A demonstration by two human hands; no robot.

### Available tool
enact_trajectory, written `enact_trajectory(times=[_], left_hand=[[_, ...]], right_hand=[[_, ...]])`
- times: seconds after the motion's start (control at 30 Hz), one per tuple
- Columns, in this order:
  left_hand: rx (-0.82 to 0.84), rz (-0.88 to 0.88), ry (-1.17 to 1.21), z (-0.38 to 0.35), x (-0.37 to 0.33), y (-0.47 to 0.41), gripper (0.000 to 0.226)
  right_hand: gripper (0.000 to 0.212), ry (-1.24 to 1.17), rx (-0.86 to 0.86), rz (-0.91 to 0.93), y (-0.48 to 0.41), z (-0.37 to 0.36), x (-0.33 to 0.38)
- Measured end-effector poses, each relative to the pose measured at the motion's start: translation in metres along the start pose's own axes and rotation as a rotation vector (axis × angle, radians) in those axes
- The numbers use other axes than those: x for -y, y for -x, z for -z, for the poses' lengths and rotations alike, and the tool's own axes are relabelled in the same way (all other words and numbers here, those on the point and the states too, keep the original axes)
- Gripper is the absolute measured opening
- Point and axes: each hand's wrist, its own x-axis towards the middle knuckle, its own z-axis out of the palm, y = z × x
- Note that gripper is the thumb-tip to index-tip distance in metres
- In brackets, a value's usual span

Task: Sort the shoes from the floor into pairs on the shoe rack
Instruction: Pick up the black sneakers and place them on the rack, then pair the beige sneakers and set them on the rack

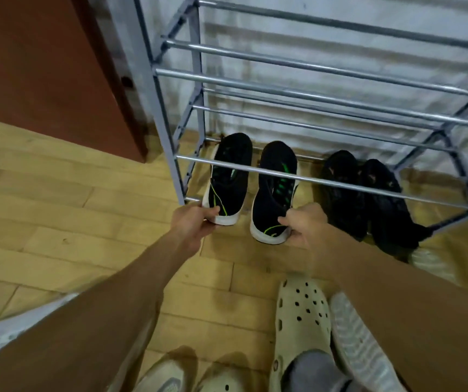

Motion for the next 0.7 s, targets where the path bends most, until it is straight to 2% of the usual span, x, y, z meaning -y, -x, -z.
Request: enact_trajectory(times=[0.13, 0.23, 0.47, 0.63, 0.7], left_hand=[[0.011, -0.032, -0.025, -0.007, -0.003, -0.035, 0.007], [0.015, -0.043, -0.063, -0.005, 0.001, -0.051, 0.006], [-0.104, -0.089, -0.325, 0.004, 0.006, -0.048, 0.043], [-0.102, -0.042, -0.374, 0.013, 0.001, -0.008, 0.057], [-0.077, -0.060, -0.418, 0.023, -0.001, 0.016, 0.055]], right_hand=[[0.020, 0.007, 0.022, 0.041, -0.033, -0.016, 0.007], [0.024, -0.005, 0.045, 0.044, -0.051, -0.027, 0.007], [0.029, 0.116, 0.072, 0.088, -0.053, -0.033, -0.007], [0.031, 0.137, 0.075, 0.117, -0.013, -0.020, 0.000], [0.029, 0.166, 0.079, 0.110, 0.017, -0.018, 0.000]])
